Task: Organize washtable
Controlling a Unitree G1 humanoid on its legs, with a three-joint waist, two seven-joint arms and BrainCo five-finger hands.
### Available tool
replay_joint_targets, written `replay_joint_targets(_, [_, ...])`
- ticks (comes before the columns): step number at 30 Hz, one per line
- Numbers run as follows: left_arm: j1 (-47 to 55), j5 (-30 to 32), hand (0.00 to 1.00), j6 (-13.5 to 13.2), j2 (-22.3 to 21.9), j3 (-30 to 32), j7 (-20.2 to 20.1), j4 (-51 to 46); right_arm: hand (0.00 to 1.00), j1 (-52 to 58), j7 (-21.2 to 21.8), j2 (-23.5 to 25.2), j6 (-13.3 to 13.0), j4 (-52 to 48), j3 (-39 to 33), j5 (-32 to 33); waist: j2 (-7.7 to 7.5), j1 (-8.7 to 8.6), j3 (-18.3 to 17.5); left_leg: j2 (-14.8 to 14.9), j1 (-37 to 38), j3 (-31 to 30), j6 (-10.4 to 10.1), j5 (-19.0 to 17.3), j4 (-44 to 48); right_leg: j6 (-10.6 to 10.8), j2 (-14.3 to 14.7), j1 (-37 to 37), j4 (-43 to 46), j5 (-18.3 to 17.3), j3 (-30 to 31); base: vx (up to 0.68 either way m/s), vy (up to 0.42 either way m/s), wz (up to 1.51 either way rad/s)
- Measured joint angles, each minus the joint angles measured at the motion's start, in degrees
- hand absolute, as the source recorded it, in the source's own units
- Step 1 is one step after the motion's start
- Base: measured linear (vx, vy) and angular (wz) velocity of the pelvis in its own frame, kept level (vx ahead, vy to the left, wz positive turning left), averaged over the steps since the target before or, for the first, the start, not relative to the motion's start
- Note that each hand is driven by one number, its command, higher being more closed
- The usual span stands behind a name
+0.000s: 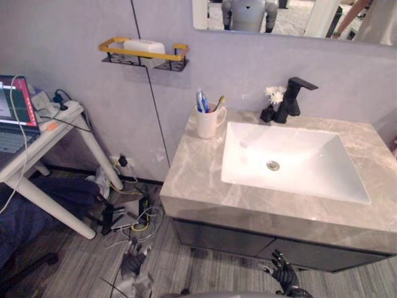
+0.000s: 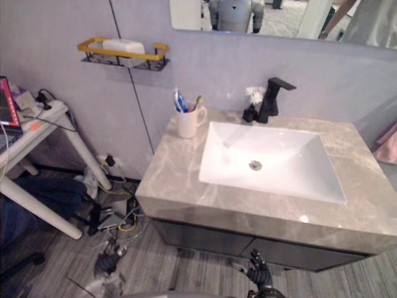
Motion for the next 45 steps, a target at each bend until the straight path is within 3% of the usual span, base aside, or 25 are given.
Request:
replay_joint_targets(7, [-1.1,6.2,0.0,1.2,-0.5,-0.1,-0.2,7.4,0.0,-0.5,-0.6,1.3,0.0,3.2,-0.1,0.0,0.45,0.12,-1.0,-0.5,-0.1,-0.3,0.3,0.3,-0.5,0.4,-0.4,0.1,-0.2,-0.4,-0.5,0.04,0.004,0.04])
replay_joint_targets(12, [-3.2,6.8,0.0,1.3,0.2,-2.0,-0.1,9.6,0.0,-2.8,-1.1,2.1,0.1,5.1,0.0,-0.1,-0.07,0.39,-0.7,-0.9,-1.4,-0.2,0.6,-0.7,1.7,0.8,-0.7,-0.4,1.0,-0.6,-0.6,0.0,0.006,0.01])
replay_joint_targets(14, [-5.1,6.9,0.0,1.5,0.9,-3.1,0.0,9.8,0.0,-4.4,-1.2,2.7,0.1,5.9,0.2,-0.1,-0.45,1.44,0.9,-1.1,-4.5,-0.7,0.3,-3.9,7.4,1.1,-1.5,-3.2,6.9,-2.3,-1.1,-0.08,0.012,0.15])
replay_joint_targets(15, [-6.7,7.8,0.0,1.7,1.4,-3.9,0.0,9.9,0.0,-4.8,-1.1,2.5,0.0,5.7,0.4,-0.1,-0.25,1.73,2.6,-1.2,-6.2,-2.3,0.3,-6.2,11.6,1.6,-1.3,-5.9,14.5,-3.4,0.1,-0.16,-0.021,0.66])
replay_joint_targets(16, [-7.7,8.2,0.0,1.9,2.1,-4.5,0.1,10.0,0.0,-4.9,-1.2,2.3,0.0,5.6,1.0,-0.1,-0.32,1.59,3.0,-1.4,-8.3,-4.8,0.2,-6.9,14.4,1.5,-0.6,-9.6,22.1,-3.5,3.4,-0.15,-0.033,0.86])
replay_joint_targets(20, [-11.3,8.8,0.0,2.2,2.8,-7.0,0.3,10.3,0.0,-3.4,-1.5,3.2,0.2,5.8,2.3,0.0,-2.03,1.7,3.1,-2.7,-13.5,-14.0,-1.3,-6.7,17.7,0.8,1.0,-12.4,29.8,-5.4,12.0,-0.02,-0.155,1.31])
replay_joint_targets(23, [-12.9,8.8,0.0,2.2,2.1,-9.2,0.7,10.6,0.0,-3.6,-2.0,3.5,0.1,3.5,2.5,0.0,-1.54,1.81,3.0,-2.5,-16.2,-20.7,-4.2,-5.0,18.3,-0.3,-0.4,-9.9,28.5,-6.2,16.1,-0.02,-0.355,1.12])
replay_joint_targets(24, [-13.3,8.8,0.0,2.2,1.6,-9.2,1.4,10.7,0.0,-4.7,-2.2,3.6,0.1,3.0,3.0,0.0,-1.31,1.89,2.9,-1.7,-17.1,-22.7,-6.0,-4.0,18.3,-0.3,-0.6,-8.1,25.8,-7.9,16.8,-0.15,-0.564,0.81])
replay_joint_targets(25, [-13.4,8.7,0.0,2.2,0.9,-9.8,1.5,11.0,0.0,-5.8,-2.3,3.4,0.1,3.0,3.9,0.0,-1.14,2.05,2.7,-0.3,-17.8,-23.6,-7.1,-3.4,17.8,-0.2,1.0,-6.2,22.5,-10.7,15.7,-0.18,-0.587,0.6])
replay_joint_targets(27, [-13.5,8.7,0.0,2.0,-0.7,-10.7,1.6,11.1,0.0,-7.3,-2.4,2.8,0.0,3.0,5.2,0.0,1.09,3.91,2.5,3.2,-17.7,-23.5,-8.3,-2.0,14.7,0.9,3.0,-5.6,19.4,-14.4,13.5,-0.22,-0.436,0.04])
replay_joint_targets(28, [-13.4,8.7,0.0,1.9,-1.2,-10.9,1.6,11.1,0.0,-7.9,-2.4,2.3,0.0,3.0,5.6,0.0,1.31,4.69,2.6,3.6,-17.7,-23.4,-8.8,-1.1,13.7,0.5,3.4,-5.7,18.9,-16.5,12.4,-0.32,-0.53,0.61])
replay_joint_targets(29, [-14.3,8.7,0.0,2.1,-2.9,-12.9,1.7,12.7,0.0,-8.5,-2.5,1.7,-0.1,3.2,6.3,0.0,2.85,2.92,3.5,5.5,-17.7,-23.4,-7.4,2.6,11.0,-1.5,4.7,-6.4,22.6,-18.2,8.3,-0.21,-0.341,0.89])
replay_joint_targets(30, [-14.4,8.7,0.0,2.1,-3.0,-13.3,1.7,12.8,0.0,-8.3,-2.5,1.7,-0.1,3.2,6.3,0.0,3.01,2.69,3.6,5.7,-17.7,-22.9,-6.6,3.5,10.5,-1.7,4.9,-6.4,23.2,-18.5,7.3,-0.26,-0.386,1.37])
replay_joint_targets(31, [-14.4,8.8,0.0,2.2,-2.7,-15.5,1.6,12.8,0.0,-8.1,-2.7,1.7,-0.1,3.4,7.0,0.0,3.34,2.48,3.6,7.2,-17.7,-20.4,-3.8,5.2,8.1,-3.1,5.7,-6.8,24.9,-19.3,4.7,-0.2,-0.247,0.95])
replay_joint_targets(32, [-14.0,8.8,0.0,2.3,-2.6,-15.8,1.5,12.7,0.0,-8.7,-3.1,1.6,-0.1,3.9,7.8,-0.1,3.34,2.23,3.7,9.5,-18.6,-15.6,-3.0,4.0,7.1,-5.4,6.2,-7.1,25.2,-19.5,2.2,-0.24,-0.298,1.01])
replay_joint_targets(35, [-14.2,9.1,0.0,2.3,-2.6,-15.7,1.5,12.2,0.0,-8.9,-3.6,1.6,-0.1,3.9,8.0,-0.2,2.08,1.61,3.6,10.0,-21.3,-1.4,-3.2,4.2,11.9,-7.0,5.1,-7.4,22.6,-17.6,-3.2,-0.15,-0.222,1.01])
replay_joint_targets(37, [-14.7,9.3,0.0,2.3,-2.5,-15.7,1.5,12.2,0.0,-9.7,-3.7,1.8,-0.2,3.9,7.4,-0.1,0.98,1.26,3.9,7.6,-21.9,8.3,-3.4,3.0,19.7,-7.1,3.9,-7.6,20.8,-15.6,-7.2,-0.01,-0.1,1.15])
replay_joint_targets(38, [-15.0,9.3,0.0,2.4,-2.4,-15.9,1.5,12.3,0.0,-9.8,-3.7,1.8,-0.2,3.9,7.0,-0.1,1.2,1.12,4.1,7.0,-22.9,9.7,-1.5,4.4,19.8,-7.3,4.0,-7.9,21.1,-15.4,-7.7,-0.03,-0.079,1.3])
replay_joint_targets(39, [-15.1,9.3,0.0,2.1,-1.8,-17.4,1.5,12.0,0.0,-10.4,-3.7,1.3,-0.1,6.3,6.3,-0.1,0.84,0.89,4.6,6.3,-22.5,9.8,0.0,9.4,15.2,-6.9,4.4,-9.5,23.1,-13.6,-7.3,-0.11,-0.055,1.41])
replay_joint_targets(40, [-15.4,9.6,0.0,2.2,-0.9,-18.4,1.4,12.3,0.0,-11.9,-3.5,1.0,-0.4,8.2,6.3,-0.1,1.27,-0.26,4.2,6.4,-21.3,8.5,-0.3,12.9,8.9,-9.3,4.3,-11.8,20.5,-11.7,-5.8,-0.12,-0.042,1.25])
replay_joint_targets(41, [-15.6,10.0,0.0,2.2,0.2,-18.4,1.4,12.5,0.0,-12.6,-3.5,1.1,-0.9,8.9,6.3,-0.1,0.63,-0.59,4.5,6.2,-21.5,11.0,-0.2,9.4,11.6,-6.9,3.4,-10.8,16.8,-11.5,-5.5,-0.06,0.011,1.22])
replay_joint_targets(42, [-16.5,10.5,0.0,2.4,1.0,-19.7,1.4,14.9,0.0,-13.8,-3.6,1.3,-1.1,11.4,5.8,0.0,0.51,-1.71,5.6,6.9,-20.0,15.7,0.3,2.1,17.3,-6.6,2.9,-8.4,14.7,-10.3,-8.5,0.0,0.008,1.01])
replay_joint_targets(43, [-17.0,10.9,0.0,2.6,1.6,-20.7,1.3,15.9,0.0,-13.1,-3.5,1.2,-1.2,11.8,4.8,0.0,-0.18,-1.87,6.1,6.3,-16.7,18.3,0.0,0.0,16.4,-5.8,2.4,-7.4,13.2,-9.6,-9.5,-0.03,0.024,0.89])
replay_joint_targets(45, [-17.5,11.1,0.0,2.6,2.0,-21.9,1.3,16.1,0.0,-13.2,-3.5,0.6,-1.1,13.0,4.6,0.0,0.62,-1.31,6.3,5.1,-15.3,17.5,0.6,1.6,11.6,-4.8,2.3,-7.1,11.3,-8.5,-9.7,-0.06,0.101,0.26])
